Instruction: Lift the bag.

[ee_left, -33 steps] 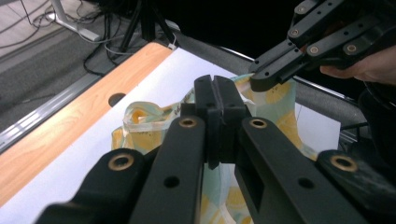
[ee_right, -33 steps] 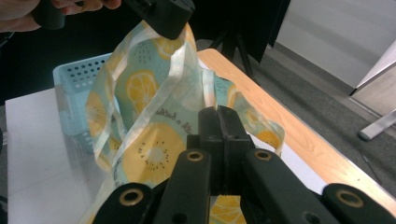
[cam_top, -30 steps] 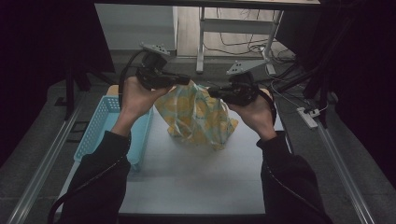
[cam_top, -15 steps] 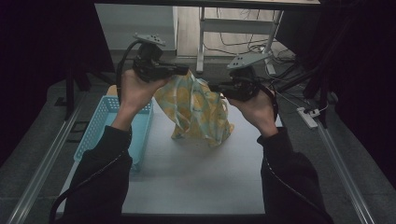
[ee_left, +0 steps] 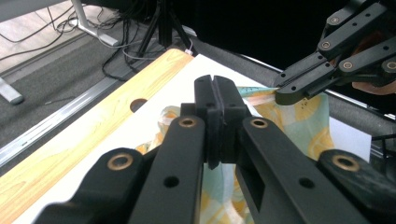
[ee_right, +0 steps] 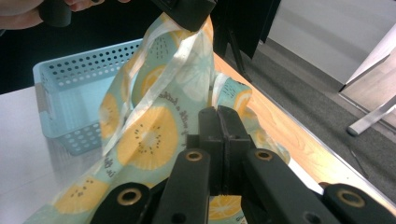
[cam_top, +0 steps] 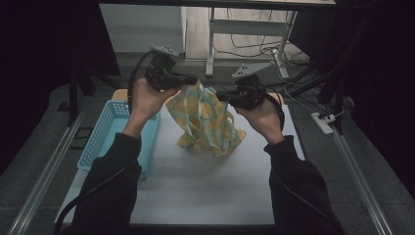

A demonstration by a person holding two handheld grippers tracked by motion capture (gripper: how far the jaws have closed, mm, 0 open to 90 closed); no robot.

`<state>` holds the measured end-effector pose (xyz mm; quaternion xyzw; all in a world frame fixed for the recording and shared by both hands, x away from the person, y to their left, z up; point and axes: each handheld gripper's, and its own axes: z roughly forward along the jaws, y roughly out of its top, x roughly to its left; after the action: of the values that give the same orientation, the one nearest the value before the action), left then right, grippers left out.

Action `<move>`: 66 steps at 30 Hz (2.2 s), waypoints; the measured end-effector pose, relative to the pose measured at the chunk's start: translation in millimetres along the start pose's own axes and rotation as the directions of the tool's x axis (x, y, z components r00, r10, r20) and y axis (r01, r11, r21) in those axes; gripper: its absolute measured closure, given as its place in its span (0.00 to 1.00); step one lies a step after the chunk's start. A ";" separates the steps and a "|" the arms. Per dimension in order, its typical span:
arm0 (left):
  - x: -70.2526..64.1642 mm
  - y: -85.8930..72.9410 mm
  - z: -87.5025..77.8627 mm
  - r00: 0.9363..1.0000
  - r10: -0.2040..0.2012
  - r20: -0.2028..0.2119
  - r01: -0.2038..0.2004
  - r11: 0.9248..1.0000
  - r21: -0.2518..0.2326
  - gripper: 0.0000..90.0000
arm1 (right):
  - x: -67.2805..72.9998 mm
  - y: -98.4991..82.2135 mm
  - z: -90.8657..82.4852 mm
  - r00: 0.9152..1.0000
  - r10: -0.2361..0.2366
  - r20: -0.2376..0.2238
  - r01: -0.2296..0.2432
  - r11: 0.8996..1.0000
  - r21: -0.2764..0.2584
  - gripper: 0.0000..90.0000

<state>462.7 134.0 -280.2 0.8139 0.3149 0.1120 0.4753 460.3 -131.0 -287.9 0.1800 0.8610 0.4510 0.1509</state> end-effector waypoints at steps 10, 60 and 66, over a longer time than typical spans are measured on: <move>4.6 -10.0 18.6 1.000 0.003 0.001 -0.003 0.999 0.036 0.95 | -4.6 -11.1 13.2 1.000 0.023 0.001 -0.023 1.000 0.009 0.95; -11.9 -152.3 -15.4 0.989 -0.134 -0.069 0.135 0.991 0.021 0.03 | 14.7 -102.6 -15.7 0.987 0.151 0.053 -0.149 0.988 -0.048 0.14; -14.9 -174.3 -18.9 0.987 -0.147 -0.061 0.149 0.988 0.033 0.00 | 16.9 -123.3 -15.7 0.983 0.177 0.057 -0.174 0.983 -0.052 0.10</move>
<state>371.2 199.0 -415.7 0.7933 0.3902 0.0943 0.4577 417.2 -200.0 -383.4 0.2653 0.8259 0.4770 0.1410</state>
